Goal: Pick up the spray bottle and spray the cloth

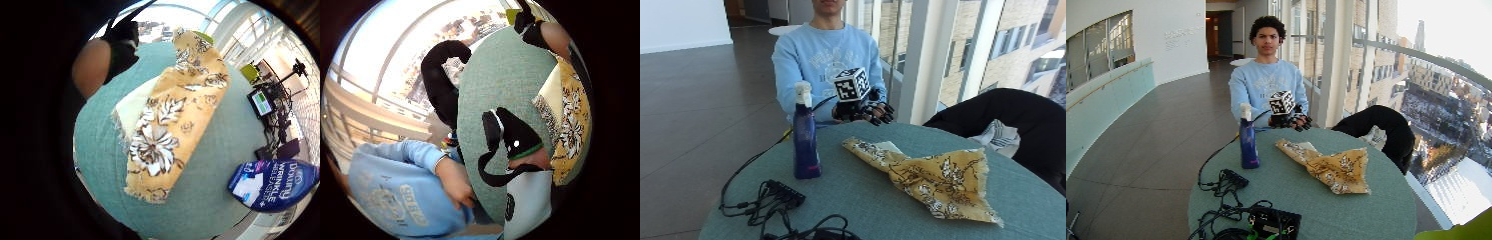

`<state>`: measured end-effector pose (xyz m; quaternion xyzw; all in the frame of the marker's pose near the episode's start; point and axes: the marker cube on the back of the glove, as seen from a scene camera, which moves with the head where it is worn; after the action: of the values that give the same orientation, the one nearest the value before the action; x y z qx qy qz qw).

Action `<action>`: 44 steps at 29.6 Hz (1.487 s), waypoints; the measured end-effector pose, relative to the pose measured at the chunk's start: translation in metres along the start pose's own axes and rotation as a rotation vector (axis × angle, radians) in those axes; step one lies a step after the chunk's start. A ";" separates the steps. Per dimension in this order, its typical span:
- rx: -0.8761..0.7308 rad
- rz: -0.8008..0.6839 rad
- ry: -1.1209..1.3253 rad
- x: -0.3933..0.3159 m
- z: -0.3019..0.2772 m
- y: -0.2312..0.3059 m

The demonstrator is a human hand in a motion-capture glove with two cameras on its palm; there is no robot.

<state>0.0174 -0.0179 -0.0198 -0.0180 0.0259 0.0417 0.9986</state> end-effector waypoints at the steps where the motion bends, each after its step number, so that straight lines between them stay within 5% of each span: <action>1: -0.003 0.002 0.003 0.001 -0.001 0.002; 22: 0.118 0.207 0.012 0.027 -0.048 0.153; 40: 0.393 0.550 -0.497 0.092 -0.085 0.201; 44: 0.448 0.494 -0.585 0.109 -0.085 0.201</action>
<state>0.1050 0.1883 -0.1168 0.2180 -0.2456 0.2760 0.9033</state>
